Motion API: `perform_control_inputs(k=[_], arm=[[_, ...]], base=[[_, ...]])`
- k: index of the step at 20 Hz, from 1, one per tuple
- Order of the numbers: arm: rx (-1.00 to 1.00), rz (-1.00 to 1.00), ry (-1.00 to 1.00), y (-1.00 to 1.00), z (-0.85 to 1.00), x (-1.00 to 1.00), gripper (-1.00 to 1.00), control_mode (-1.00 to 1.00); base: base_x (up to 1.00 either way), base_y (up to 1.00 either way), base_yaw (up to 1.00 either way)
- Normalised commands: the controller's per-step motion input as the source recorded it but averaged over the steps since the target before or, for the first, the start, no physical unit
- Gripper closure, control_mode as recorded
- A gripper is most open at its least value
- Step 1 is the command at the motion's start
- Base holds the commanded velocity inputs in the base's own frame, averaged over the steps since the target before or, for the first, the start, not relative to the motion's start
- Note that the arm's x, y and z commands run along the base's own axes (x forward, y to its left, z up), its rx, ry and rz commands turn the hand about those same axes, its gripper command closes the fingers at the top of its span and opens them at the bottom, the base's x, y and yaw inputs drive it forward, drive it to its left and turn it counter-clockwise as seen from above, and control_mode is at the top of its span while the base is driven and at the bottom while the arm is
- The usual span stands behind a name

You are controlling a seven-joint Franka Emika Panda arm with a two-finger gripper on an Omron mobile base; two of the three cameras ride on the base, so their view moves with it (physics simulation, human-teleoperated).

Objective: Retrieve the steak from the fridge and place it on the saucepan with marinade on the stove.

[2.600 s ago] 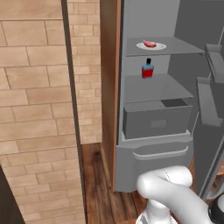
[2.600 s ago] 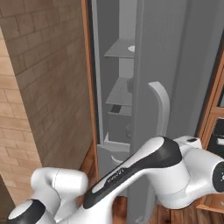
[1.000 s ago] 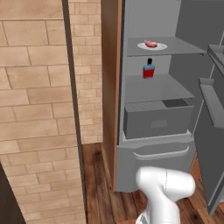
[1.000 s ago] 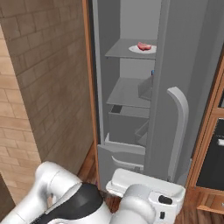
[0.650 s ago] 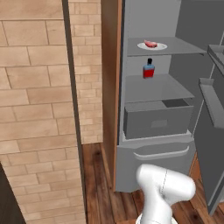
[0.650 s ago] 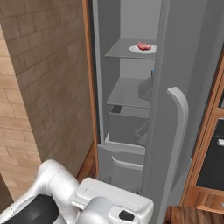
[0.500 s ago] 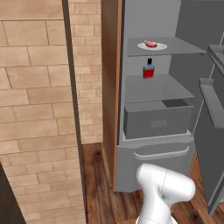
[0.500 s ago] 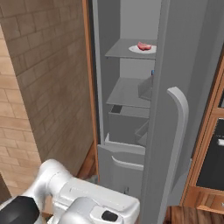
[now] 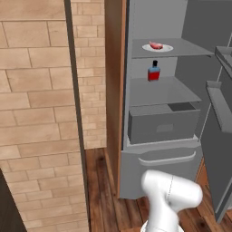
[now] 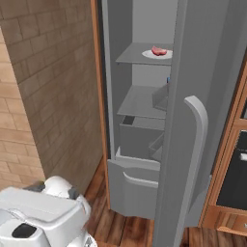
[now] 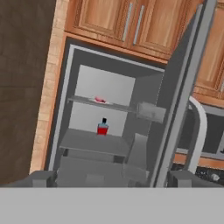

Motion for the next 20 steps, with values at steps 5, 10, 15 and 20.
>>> perform_control_inputs(k=[5, 10, 15, 20], arm=[[-0.13, 0.00, -0.02, 0.91, 0.23, 0.10, -1.00, -1.00], [0.00, 0.00, 0.05, 0.28, 0.00, 0.68, -1.00, -1.00], [-0.01, 0.00, 0.06, 0.01, 0.00, 0.80, -1.00, -1.00], [-0.08, -0.01, 0.01, 0.00, 0.00, 0.26, -1.00, -1.00]], base=[[0.00, 0.00, 0.00], [0.00, 0.00, 0.00], [0.00, 0.00, 0.00], [0.00, 0.00, 0.00]])
